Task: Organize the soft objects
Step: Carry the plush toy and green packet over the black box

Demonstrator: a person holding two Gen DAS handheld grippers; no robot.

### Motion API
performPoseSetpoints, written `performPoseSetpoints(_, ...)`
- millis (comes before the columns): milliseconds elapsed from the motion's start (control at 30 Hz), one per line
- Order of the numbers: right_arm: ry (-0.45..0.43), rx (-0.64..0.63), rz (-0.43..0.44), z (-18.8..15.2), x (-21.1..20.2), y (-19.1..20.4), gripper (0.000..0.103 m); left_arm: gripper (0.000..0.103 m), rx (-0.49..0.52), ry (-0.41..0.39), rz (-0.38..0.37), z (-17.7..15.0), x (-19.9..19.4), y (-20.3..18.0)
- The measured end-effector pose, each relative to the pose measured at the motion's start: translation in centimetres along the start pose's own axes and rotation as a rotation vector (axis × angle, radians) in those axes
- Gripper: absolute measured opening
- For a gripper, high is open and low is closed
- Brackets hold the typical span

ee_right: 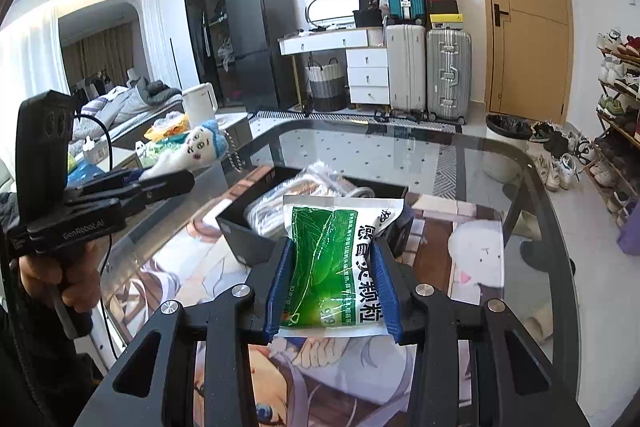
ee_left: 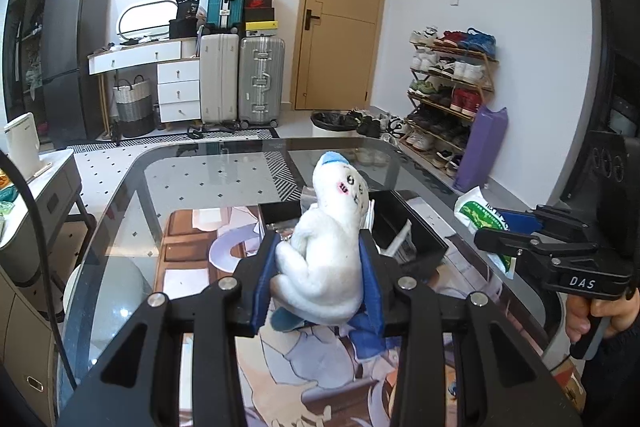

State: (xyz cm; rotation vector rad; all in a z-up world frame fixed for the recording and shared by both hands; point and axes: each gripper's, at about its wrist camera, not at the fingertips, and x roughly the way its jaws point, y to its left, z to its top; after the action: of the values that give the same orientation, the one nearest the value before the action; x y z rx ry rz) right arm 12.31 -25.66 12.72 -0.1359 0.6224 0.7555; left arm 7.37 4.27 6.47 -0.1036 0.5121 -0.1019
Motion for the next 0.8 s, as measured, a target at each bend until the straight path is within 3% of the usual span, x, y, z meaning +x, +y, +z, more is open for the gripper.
performPoseSetpoints(800,-0.015,0.072,0.051,3.8,5.4,-2.3,0.04,0.037,-0.032,0.024,0.04,1.1,4.7,0.6)
